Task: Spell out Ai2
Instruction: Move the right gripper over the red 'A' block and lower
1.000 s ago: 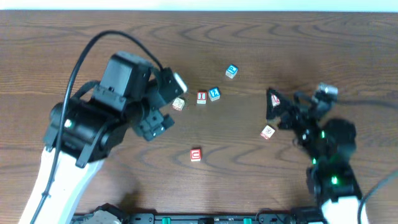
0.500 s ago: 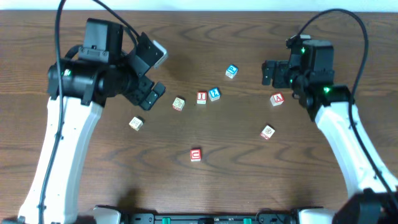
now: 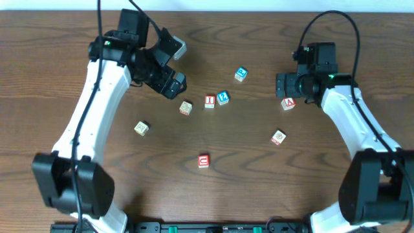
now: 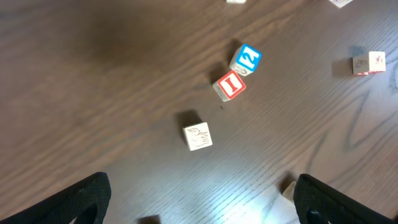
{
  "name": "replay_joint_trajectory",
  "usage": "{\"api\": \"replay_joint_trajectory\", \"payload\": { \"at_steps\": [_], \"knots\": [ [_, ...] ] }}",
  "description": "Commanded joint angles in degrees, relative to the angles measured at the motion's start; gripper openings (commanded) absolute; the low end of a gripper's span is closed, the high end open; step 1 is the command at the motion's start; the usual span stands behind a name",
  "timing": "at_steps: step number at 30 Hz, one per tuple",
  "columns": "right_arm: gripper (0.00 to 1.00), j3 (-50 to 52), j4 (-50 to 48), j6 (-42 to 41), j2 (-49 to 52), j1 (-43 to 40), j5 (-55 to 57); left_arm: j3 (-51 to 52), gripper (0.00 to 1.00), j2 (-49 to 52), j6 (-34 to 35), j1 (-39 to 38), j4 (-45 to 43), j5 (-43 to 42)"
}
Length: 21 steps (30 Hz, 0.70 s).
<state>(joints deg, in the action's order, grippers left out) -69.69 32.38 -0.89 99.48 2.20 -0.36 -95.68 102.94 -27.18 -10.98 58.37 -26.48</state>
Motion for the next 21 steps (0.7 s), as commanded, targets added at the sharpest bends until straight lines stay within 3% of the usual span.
{"api": "replay_joint_trajectory", "payload": {
  "at_steps": [1, 6, 21],
  "knots": [
    [0.99, -1.0, 1.3, 1.4, 1.6, -0.2, 0.6, 0.0, 0.95, 3.8, 2.8, 0.1, 0.0, -1.9],
    [0.86, -1.0, 4.8, 1.6, 1.9, -0.2, 0.3, 0.0, 0.95, 9.1, 6.7, 0.1, 0.1, -2.3],
    [0.85, -0.7, 6.9, 7.0, 4.6, 0.6, 2.1, 0.0, 0.95, 10.3, 6.4, 0.1, -0.4, -4.3]
  ]
}}
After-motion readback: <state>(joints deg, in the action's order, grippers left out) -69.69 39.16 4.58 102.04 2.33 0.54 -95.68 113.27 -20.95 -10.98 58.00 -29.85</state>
